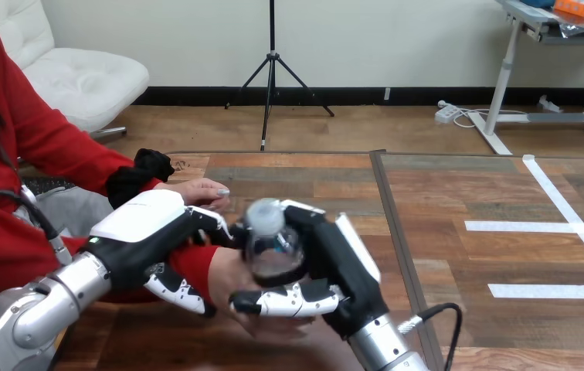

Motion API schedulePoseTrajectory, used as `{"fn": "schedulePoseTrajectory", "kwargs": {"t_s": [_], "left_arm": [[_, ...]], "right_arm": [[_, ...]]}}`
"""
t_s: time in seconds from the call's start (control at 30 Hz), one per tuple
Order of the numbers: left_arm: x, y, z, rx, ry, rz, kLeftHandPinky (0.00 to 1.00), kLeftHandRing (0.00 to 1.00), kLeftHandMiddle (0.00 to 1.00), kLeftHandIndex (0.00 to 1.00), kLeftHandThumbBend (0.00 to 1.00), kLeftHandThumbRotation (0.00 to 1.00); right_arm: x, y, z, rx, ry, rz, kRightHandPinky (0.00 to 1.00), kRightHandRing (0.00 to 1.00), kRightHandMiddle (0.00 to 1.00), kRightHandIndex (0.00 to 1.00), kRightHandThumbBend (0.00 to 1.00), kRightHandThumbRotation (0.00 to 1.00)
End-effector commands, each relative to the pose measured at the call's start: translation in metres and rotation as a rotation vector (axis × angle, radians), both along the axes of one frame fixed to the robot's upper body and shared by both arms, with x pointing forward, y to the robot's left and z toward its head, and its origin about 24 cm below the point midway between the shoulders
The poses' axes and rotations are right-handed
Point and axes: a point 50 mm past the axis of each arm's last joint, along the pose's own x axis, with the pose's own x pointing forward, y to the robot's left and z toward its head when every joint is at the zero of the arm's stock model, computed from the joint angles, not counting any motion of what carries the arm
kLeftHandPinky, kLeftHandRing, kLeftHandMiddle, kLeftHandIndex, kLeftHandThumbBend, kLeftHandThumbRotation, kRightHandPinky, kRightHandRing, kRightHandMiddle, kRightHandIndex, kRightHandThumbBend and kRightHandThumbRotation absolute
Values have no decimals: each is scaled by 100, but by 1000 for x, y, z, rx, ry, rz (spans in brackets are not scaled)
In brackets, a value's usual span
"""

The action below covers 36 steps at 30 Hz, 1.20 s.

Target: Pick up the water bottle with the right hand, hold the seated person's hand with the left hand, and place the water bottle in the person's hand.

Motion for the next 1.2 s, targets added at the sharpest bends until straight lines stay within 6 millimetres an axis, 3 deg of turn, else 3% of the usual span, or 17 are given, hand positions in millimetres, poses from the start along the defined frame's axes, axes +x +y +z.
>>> {"fn": "schedulePoseTrajectory", "kwargs": {"t_s": [0.0,0.3,1.17], "left_arm": [[30,-58,87,-183,-337,-184,85,91,93,94,100,38],[29,-61,89,-172,-371,-198,97,99,99,99,100,43],[28,-64,94,-132,-405,-199,100,100,100,100,100,53]], "right_arm": [[-15,121,91,397,-255,309,70,90,94,88,100,31],[-17,121,91,373,-279,332,74,98,99,99,100,41],[-18,122,92,413,-267,390,78,100,100,100,100,51]]}}
